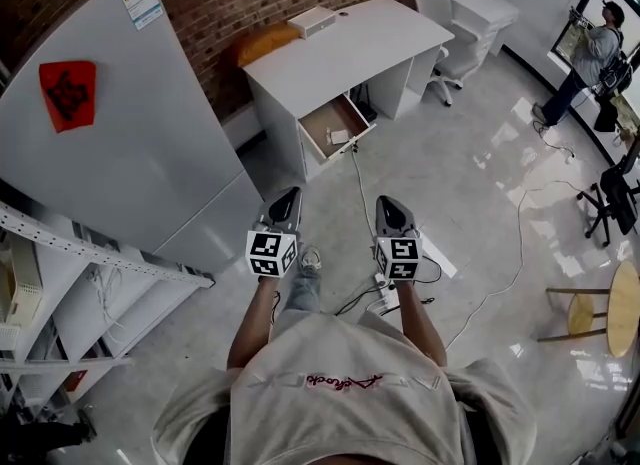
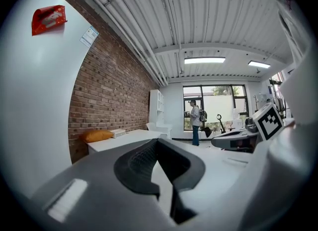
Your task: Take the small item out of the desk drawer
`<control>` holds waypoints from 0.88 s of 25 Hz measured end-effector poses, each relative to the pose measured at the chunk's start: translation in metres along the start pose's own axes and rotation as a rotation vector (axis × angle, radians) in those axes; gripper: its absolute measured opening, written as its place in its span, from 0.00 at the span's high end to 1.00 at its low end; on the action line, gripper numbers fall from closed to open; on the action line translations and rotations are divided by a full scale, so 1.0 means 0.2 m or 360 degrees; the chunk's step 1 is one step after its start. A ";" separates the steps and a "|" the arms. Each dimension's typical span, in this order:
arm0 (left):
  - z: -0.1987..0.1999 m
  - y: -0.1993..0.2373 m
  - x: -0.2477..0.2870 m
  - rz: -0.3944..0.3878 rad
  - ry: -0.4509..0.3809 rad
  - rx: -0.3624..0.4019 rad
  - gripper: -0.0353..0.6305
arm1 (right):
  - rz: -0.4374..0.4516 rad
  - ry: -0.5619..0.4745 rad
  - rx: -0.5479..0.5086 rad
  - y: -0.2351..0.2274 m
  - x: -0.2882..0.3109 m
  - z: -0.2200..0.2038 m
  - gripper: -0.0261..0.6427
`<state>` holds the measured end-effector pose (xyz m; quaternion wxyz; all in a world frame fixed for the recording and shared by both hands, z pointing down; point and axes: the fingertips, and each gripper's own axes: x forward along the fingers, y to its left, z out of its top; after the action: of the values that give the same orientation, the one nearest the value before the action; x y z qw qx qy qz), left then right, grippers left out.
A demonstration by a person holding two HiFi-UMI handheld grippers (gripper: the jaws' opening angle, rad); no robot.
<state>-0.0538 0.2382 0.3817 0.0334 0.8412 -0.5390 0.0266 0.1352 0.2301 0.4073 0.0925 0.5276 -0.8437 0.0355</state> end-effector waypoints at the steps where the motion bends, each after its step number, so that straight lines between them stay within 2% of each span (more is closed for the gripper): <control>1: 0.00 0.02 0.04 -0.0007 -0.0002 -0.0003 0.94 | -0.0007 0.0005 -0.0001 -0.01 0.04 0.00 0.94; 22: 0.12 0.74 1.00 -0.0165 -0.0006 -0.0043 0.94 | -0.0124 0.0043 -0.0031 -0.24 1.12 0.27 0.94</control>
<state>-0.1049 -0.0077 0.3782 0.0449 0.8675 -0.4951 0.0159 0.0765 0.0027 0.3965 0.1105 0.5587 -0.8214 0.0308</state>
